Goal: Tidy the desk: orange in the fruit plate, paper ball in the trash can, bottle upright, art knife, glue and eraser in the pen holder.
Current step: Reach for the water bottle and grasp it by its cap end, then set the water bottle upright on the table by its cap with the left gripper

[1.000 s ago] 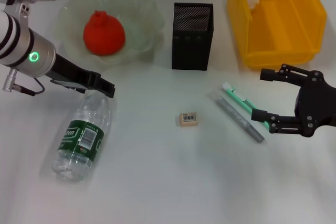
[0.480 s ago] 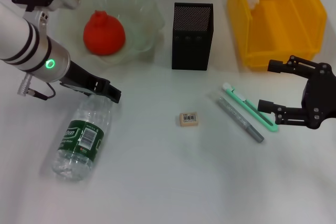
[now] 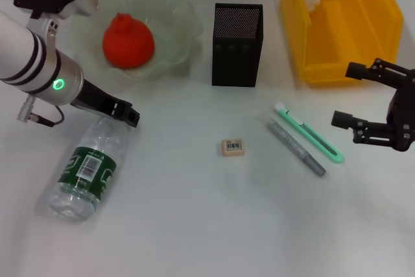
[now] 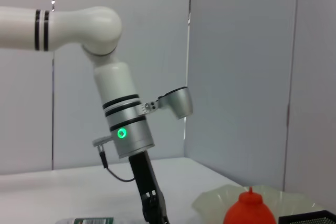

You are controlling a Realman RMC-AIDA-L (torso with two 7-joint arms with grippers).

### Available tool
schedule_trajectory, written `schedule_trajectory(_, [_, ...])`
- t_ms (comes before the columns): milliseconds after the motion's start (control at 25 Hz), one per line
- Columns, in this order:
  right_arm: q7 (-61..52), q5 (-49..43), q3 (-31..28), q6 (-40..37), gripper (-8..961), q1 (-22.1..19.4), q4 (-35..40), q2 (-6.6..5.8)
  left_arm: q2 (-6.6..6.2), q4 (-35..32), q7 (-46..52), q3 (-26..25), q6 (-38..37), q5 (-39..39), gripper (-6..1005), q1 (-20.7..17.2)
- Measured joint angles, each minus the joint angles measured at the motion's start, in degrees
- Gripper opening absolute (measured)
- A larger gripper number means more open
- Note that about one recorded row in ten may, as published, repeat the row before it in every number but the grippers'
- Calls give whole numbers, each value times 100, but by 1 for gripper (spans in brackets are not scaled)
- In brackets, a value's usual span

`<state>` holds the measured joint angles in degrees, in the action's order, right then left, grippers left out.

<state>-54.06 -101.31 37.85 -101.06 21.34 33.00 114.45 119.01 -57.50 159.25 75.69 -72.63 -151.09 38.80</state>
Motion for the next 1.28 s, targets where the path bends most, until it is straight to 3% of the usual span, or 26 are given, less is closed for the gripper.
schedule_trajectory(160, [-92, -10, -54, -67, 841, -11, 5, -4, -13, -453, -88, 15, -127, 19, 444, -226])
schedule_trajectory(240, [-125, -10, -53, -73, 841, -20, 5, -3, -27, -910, -308, -34, -276, 271, 444, -534])
schedule_trajectory(480, [-266, 8, -63, -80, 841, -53, 13, 35, -52, -1318, -1094, -597, -520, 1519, 444, -1218])
schedule_trajectory(800, [-455, 23, -180, -438, 840, 51, 16, 63, -63, -483, -2935, -2218, -1552, 3101, 444, -1342])
schedule_trajectory(1040, [-721, 127, -217, -675, 840, 124, 33, 84, -71, 119, -4250, -2849, -1997, 3692, 443, -1405])
schedule_trajectory(1280, [-724, 440, -219, -747, 839, 79, 29, 170, -72, 542, -5654, -3060, -2287, 4632, 443, -1753])
